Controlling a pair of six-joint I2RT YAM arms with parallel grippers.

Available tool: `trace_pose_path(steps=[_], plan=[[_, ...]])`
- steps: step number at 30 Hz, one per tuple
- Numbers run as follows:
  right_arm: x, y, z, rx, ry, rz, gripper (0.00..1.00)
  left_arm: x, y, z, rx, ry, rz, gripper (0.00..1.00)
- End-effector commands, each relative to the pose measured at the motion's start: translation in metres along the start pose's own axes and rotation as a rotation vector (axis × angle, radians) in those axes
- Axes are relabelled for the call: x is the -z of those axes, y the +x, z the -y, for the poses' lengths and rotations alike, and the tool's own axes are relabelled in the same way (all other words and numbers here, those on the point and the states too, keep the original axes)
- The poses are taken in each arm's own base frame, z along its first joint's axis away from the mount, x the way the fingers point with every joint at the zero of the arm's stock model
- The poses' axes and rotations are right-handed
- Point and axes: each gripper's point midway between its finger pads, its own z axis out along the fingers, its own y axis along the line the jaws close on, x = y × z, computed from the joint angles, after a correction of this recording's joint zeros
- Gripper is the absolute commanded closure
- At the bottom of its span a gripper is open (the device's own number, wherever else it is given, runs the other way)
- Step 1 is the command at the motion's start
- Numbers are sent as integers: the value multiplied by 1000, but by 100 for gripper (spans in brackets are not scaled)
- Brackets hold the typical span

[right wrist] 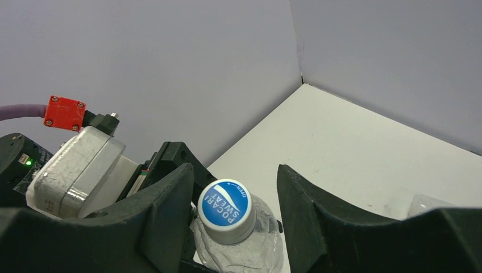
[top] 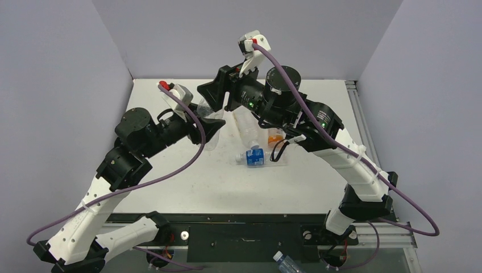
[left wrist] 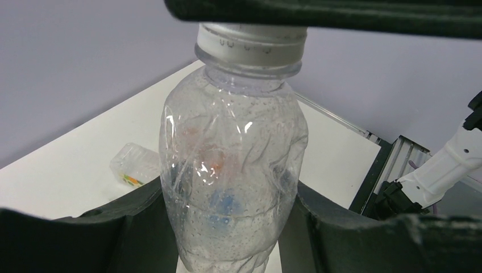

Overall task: Unscrew the bottle caps
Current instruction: Unscrew the bottle cap from the plastic bottle.

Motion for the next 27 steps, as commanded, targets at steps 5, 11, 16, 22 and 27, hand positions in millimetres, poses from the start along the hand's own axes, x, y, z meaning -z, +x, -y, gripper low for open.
trace_pose_path(steps=[5, 11, 16, 22, 27], plan=[[-7, -4, 4, -15, 7, 22, 65, 9, -36, 13, 13, 38, 91, 100], [-6, -6, -3, -9, -61, 7, 100, 11, -41, 21, 21, 72, 100, 100], [17, -14, -27, 11, -311, -4, 100, 17, -48, 49, 80, 220, 104, 100], [72, -20, -75, 109, -689, 2, 100, 42, -67, 106, 150, 545, 91, 100], [114, -32, -104, 139, -922, 38, 100, 54, -80, 127, 189, 683, 66, 100]])
